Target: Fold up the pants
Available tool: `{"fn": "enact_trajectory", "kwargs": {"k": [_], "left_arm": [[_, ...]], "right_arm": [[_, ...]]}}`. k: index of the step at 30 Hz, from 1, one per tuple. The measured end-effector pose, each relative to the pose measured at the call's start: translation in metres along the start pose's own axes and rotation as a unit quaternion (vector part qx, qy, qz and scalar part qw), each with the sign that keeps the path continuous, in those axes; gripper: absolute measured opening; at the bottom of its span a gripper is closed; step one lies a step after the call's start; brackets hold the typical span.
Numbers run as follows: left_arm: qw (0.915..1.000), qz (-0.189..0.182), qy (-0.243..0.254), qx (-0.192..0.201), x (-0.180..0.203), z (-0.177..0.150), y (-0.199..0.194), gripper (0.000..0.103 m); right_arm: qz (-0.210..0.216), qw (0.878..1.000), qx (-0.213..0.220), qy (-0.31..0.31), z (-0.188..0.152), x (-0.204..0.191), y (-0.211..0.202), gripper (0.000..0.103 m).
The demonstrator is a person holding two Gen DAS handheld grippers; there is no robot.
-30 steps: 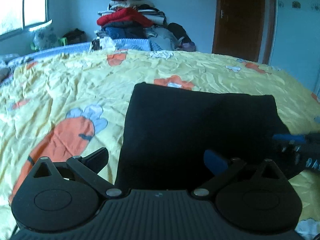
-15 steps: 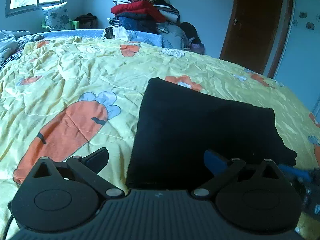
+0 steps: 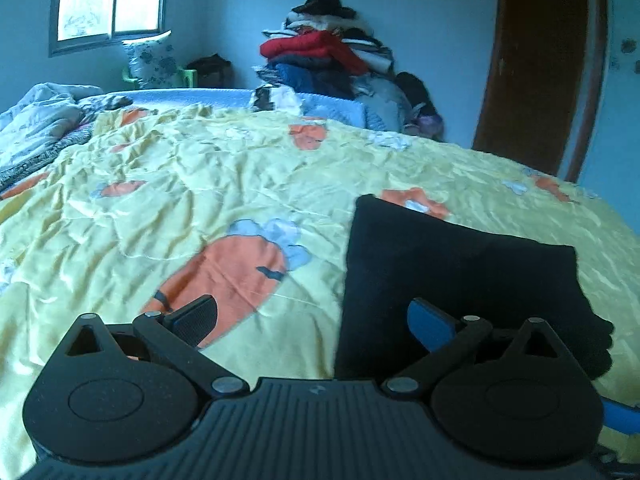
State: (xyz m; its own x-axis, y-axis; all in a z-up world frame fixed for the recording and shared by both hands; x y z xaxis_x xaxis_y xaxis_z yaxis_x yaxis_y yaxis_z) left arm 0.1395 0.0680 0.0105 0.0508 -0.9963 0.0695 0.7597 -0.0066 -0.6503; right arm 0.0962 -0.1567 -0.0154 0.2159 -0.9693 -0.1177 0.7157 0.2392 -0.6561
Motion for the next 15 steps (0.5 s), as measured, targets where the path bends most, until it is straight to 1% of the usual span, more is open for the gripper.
{"fn": "enact_trajectory", "kwargs": {"k": [3,5,8,9,10,12,15], "left_arm": [[0.9998,-0.004,0.019,0.009,0.018,-0.013,-0.003,0.103],[0.9990,-0.016,0.040,0.010,0.032,-0.024,-0.005,0.103],[0.9970,-0.022,0.072,0.015,0.049,-0.041,-0.008,0.103],[0.9961,-0.022,0.083,0.018,0.054,-0.047,-0.009,0.103],[0.9952,-0.020,0.094,0.020,0.058,-0.052,-0.009,0.102],[0.9952,-0.011,0.095,0.021,0.059,-0.057,-0.009,0.103],[0.9958,-0.018,0.088,0.015,0.056,-0.060,-0.008,0.103]], "right_arm": [[-0.009,1.000,0.000,0.004,-0.005,0.002,0.005,0.052],[-0.012,1.000,0.001,0.007,-0.008,0.003,0.006,0.052],[-0.034,0.999,0.012,0.014,-0.011,0.008,0.004,0.052],[-0.039,0.999,0.015,0.020,-0.012,0.011,0.004,0.053],[-0.041,0.999,0.014,0.028,-0.014,0.014,0.004,0.056],[-0.047,0.998,0.010,0.038,-0.017,0.018,0.006,0.060],[-0.046,0.998,0.007,0.041,-0.021,0.019,0.007,0.061]]}}
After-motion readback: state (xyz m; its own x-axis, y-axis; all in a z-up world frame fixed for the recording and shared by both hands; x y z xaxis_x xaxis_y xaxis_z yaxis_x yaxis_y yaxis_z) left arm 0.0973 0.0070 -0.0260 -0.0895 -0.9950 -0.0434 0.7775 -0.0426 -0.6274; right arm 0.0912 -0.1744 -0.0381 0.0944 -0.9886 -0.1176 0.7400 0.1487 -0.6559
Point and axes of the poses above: each gripper's, at about its wrist camera, not at the fingertips, and y roughly the way its jaws point, x to its right, z to its top, the point moved 7 cm from there along y, roughly the way its jaws point, and after that the axes turned 8 degrees about -x, right-handed, at the moved point
